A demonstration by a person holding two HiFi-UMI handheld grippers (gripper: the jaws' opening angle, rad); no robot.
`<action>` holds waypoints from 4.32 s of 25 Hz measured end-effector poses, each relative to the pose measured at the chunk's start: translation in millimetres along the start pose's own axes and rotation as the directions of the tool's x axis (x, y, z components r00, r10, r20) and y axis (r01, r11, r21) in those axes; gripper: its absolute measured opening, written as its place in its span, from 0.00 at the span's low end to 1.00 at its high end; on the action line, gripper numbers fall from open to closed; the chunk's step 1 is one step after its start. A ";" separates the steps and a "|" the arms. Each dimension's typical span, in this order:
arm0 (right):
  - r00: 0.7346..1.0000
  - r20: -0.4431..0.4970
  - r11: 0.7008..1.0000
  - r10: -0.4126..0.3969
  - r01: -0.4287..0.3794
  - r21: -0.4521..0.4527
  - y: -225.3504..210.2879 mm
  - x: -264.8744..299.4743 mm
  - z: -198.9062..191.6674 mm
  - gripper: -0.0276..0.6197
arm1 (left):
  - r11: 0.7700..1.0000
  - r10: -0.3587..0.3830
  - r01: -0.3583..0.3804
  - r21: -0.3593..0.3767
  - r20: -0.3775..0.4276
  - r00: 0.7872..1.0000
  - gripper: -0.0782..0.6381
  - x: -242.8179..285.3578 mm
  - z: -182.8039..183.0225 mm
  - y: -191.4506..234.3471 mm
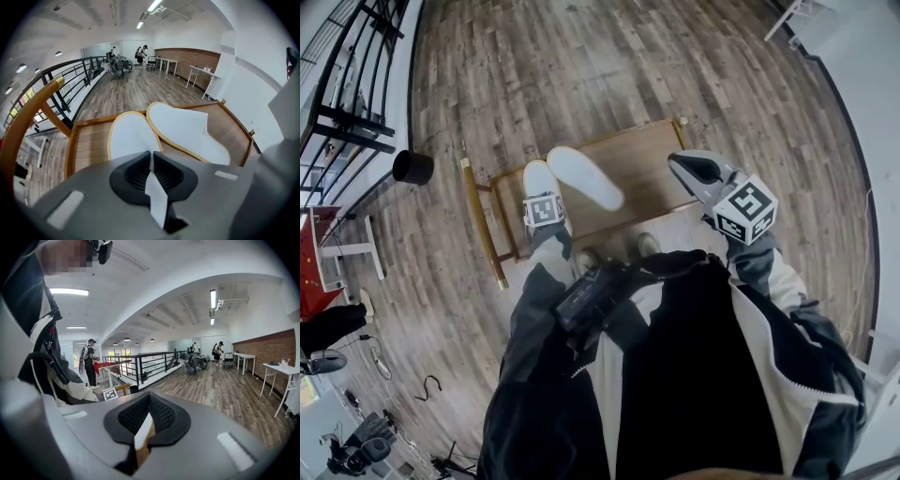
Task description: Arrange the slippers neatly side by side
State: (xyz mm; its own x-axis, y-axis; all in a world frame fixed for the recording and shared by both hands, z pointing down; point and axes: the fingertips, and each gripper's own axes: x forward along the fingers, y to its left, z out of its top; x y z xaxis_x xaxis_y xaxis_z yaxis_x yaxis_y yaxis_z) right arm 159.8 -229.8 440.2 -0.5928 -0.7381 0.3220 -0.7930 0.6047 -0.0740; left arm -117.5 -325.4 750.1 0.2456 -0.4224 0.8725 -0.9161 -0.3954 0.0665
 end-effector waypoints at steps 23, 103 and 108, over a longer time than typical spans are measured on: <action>0.986 0.003 0.986 0.164 -0.164 -0.034 32.3 38.6 10.2 0.05 | 1.000 0.025 -0.025 -0.005 0.342 0.939 0.15 -118.1 59.0 -12.0; 0.986 -0.143 0.995 0.085 -0.092 -0.043 26.1 47.2 -26.5 0.05 | 0.983 0.120 -0.101 -0.152 0.120 0.985 0.26 -32.3 -21.0 86.2; 0.987 -0.136 0.995 0.086 -0.092 -0.038 26.4 50.3 -27.2 0.05 | 0.985 0.115 -0.097 -0.143 0.120 0.986 0.36 -34.2 -20.5 82.7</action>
State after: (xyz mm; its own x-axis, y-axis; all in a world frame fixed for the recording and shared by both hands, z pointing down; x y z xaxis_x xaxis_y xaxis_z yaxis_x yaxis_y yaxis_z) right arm 112.9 -242.8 480.1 -0.6344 -0.6355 0.4400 -0.7291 0.6810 -0.0677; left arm -208.2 -327.0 735.6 0.1753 -0.5600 0.8097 -0.9714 -0.2319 0.0499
